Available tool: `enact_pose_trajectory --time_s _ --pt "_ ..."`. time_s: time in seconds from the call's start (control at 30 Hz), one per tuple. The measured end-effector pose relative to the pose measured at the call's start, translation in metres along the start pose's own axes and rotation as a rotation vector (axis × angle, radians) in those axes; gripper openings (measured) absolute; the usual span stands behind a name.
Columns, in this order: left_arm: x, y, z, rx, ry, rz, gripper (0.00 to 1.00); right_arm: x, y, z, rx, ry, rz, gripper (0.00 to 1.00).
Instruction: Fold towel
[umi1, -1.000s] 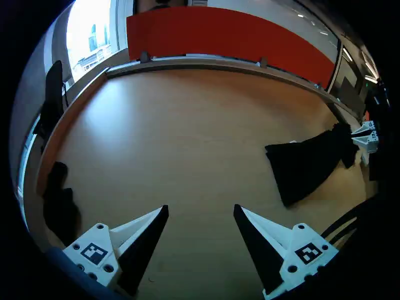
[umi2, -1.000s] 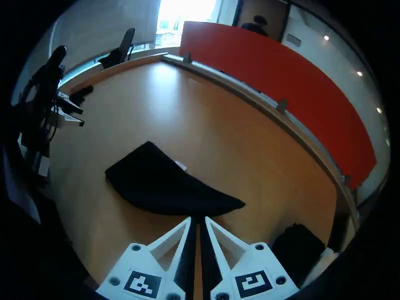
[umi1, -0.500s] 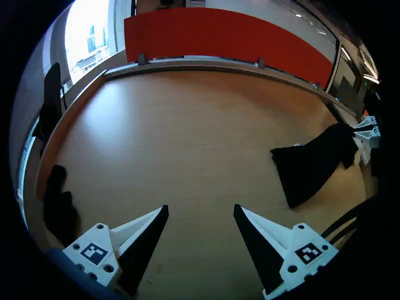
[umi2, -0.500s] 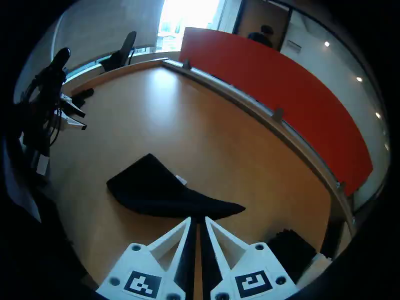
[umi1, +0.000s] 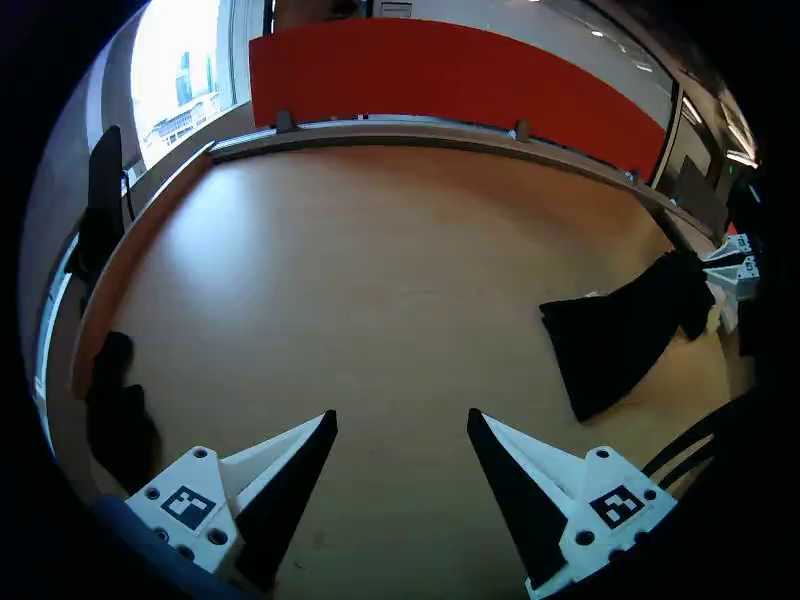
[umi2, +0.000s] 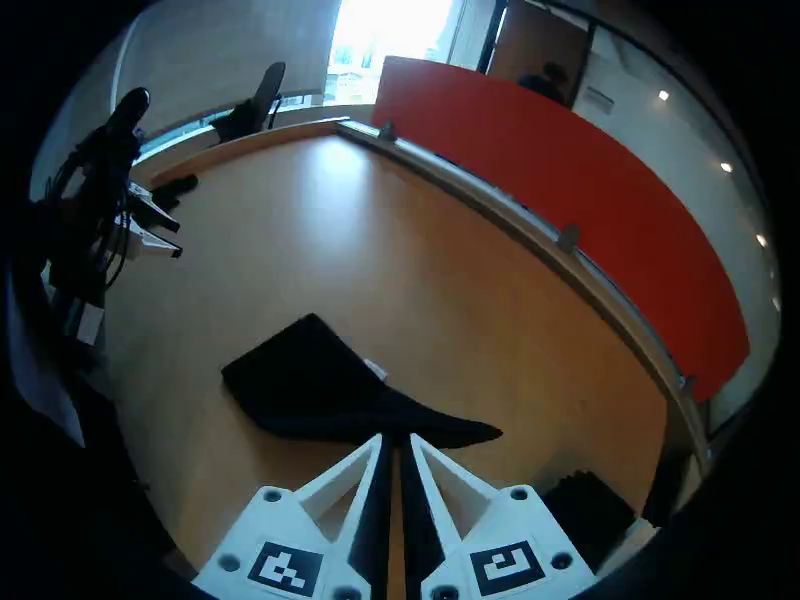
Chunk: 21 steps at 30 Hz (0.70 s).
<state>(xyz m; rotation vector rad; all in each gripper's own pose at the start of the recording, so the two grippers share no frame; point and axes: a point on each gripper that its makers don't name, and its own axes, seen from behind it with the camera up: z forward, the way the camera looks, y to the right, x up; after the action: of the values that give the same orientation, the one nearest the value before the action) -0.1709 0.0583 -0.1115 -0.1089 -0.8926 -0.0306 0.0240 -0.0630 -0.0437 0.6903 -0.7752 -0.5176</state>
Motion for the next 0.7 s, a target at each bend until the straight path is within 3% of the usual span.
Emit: enact_pose_trajectory --time_s 0.3,0.7 --pt "0.008 -0.005 -0.007 0.000 0.025 -0.021 0.97 0.017 -0.028 0.015 0.056 0.008 -0.042 0.04" --pt "0.011 -0.016 -0.024 0.011 0.054 -0.046 0.97 0.031 -0.083 0.045 0.165 -0.001 -0.101 0.04"
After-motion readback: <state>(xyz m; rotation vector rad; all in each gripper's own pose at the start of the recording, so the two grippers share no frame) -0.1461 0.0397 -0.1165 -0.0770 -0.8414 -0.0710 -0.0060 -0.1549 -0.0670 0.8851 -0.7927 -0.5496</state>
